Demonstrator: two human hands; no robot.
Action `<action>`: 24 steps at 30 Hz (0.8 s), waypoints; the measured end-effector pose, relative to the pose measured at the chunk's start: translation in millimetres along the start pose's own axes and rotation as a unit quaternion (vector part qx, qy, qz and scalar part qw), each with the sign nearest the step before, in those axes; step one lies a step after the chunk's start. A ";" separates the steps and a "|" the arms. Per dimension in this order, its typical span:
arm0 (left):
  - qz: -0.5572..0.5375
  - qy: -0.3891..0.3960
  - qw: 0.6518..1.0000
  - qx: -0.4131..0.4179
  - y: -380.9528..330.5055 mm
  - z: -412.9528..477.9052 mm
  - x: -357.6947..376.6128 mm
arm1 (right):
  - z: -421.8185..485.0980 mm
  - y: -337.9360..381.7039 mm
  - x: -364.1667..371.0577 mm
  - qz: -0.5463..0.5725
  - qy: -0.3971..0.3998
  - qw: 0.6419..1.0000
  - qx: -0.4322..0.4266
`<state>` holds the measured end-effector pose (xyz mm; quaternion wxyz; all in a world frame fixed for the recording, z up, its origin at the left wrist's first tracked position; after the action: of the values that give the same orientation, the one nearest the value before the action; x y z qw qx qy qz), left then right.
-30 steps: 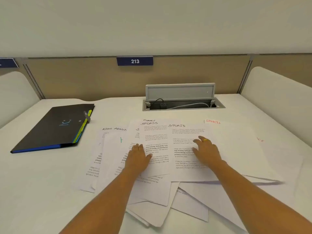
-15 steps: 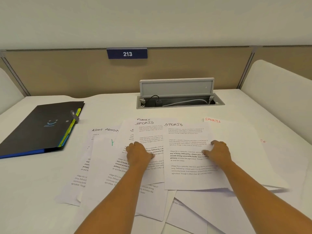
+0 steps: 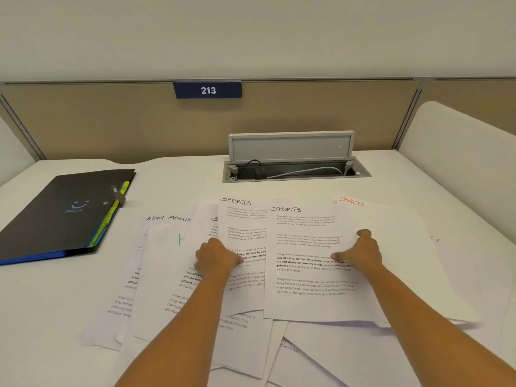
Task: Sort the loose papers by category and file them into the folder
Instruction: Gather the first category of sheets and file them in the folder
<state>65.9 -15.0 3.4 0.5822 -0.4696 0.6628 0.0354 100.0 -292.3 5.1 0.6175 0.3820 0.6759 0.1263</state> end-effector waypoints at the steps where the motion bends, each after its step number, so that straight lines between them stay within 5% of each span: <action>1: -0.019 -0.013 1.000 0.012 1.5 1.3 0.9 | 0.5 -0.2 0.0 0.006 -0.002 1.000 0.001; 11: -0.193 -0.061 0.968 0.150 8.1 2.4 -8.7 | -8.4 8.0 4.8 0.212 -0.094 0.971 -0.054; 19: -0.410 0.070 0.899 0.136 16.2 4.8 -25.2 | -12.7 29.8 9.3 0.435 0.021 0.897 -0.076; 24: -0.493 0.157 0.847 0.125 14.8 -2.1 -29.5 | -13.2 37.2 20.5 0.427 0.052 0.901 -0.059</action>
<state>51.0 9.1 20.4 0.4647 -0.6572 0.4255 -0.4137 102.3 -249.4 16.6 0.4892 0.5901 0.4703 0.4373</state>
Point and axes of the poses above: each hand's wrist, its own z-axis towards the middle knuckle, its own x-axis out of the palm, y = z × x, the point moved 1 cm from there along z, towards the middle knuckle, and after that the axes turned 5 degrees about -x, right-handed, at the moved point
